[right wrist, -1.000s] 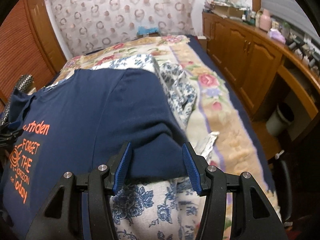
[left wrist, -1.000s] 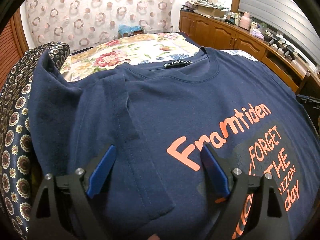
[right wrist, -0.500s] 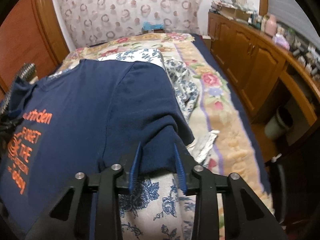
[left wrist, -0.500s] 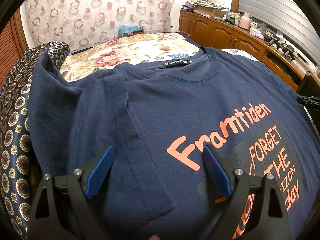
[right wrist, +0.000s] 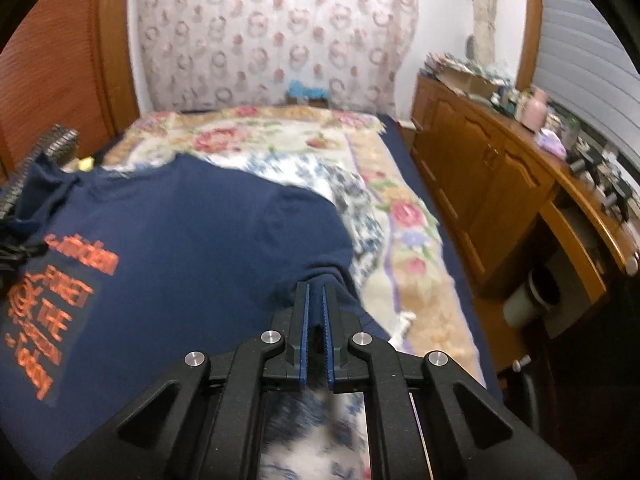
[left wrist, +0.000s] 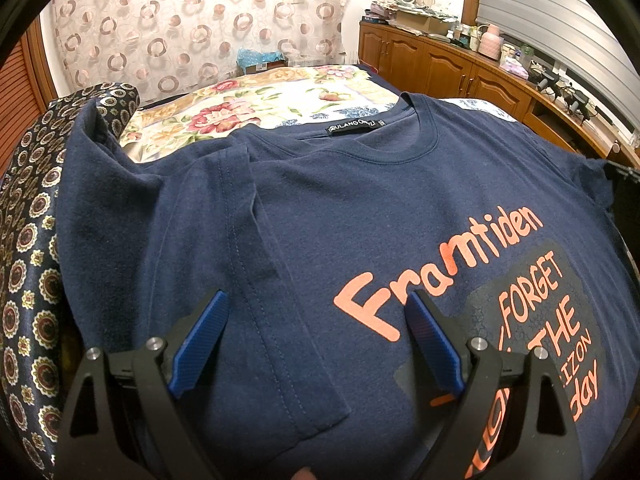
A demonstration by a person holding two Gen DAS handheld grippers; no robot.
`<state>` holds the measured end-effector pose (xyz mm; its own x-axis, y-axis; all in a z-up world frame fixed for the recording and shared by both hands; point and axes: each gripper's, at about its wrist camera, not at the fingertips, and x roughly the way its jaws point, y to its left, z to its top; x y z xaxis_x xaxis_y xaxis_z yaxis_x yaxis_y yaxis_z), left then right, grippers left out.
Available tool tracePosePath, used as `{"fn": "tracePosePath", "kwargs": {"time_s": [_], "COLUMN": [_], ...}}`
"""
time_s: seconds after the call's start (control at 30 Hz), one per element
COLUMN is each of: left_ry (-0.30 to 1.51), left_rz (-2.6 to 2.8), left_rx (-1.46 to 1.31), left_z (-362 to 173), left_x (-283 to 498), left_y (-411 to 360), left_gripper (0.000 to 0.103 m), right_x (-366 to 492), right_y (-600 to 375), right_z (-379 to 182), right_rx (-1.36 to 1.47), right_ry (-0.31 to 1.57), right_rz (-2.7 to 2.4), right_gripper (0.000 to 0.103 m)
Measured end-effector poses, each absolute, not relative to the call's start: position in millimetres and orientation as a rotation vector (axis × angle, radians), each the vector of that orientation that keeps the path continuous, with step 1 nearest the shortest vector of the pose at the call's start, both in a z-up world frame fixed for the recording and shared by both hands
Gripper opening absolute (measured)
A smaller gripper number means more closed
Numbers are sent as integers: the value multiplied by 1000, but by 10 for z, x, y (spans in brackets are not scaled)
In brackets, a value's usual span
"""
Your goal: Fold small clothes
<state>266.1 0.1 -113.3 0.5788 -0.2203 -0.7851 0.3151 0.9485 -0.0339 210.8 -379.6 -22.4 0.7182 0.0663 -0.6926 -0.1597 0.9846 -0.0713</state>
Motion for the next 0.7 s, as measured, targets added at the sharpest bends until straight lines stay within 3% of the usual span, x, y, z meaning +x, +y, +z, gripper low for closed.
{"fn": "tracePosePath", "kwargs": {"time_s": [0.2, 0.5, 0.57, 0.63, 0.7], "left_ry": [901, 901, 901, 902, 901], "left_rz": [-314, -314, -314, -314, -314], "left_rx": [114, 114, 114, 114, 114], "left_z": [-1131, -1129, -1129, -1130, -1129], "left_x": [2654, 2653, 2654, 2658, 2651], "left_y": [0, 0, 0, 1, -1], "left_gripper": [91, 91, 91, 91, 91], "right_x": [2163, 2083, 2087, 2080, 2053], "right_y": [-3336, -2920, -2931, -2960, -3002], "right_z": [-199, -741, -716, -653, -552], "right_rx": [-152, -173, -161, -154, -157], "right_ry": [762, 881, 885, 878, 857], "right_rz": [261, 346, 343, 336, 316], "right_gripper": [3, 5, 9, 28, 35]}}
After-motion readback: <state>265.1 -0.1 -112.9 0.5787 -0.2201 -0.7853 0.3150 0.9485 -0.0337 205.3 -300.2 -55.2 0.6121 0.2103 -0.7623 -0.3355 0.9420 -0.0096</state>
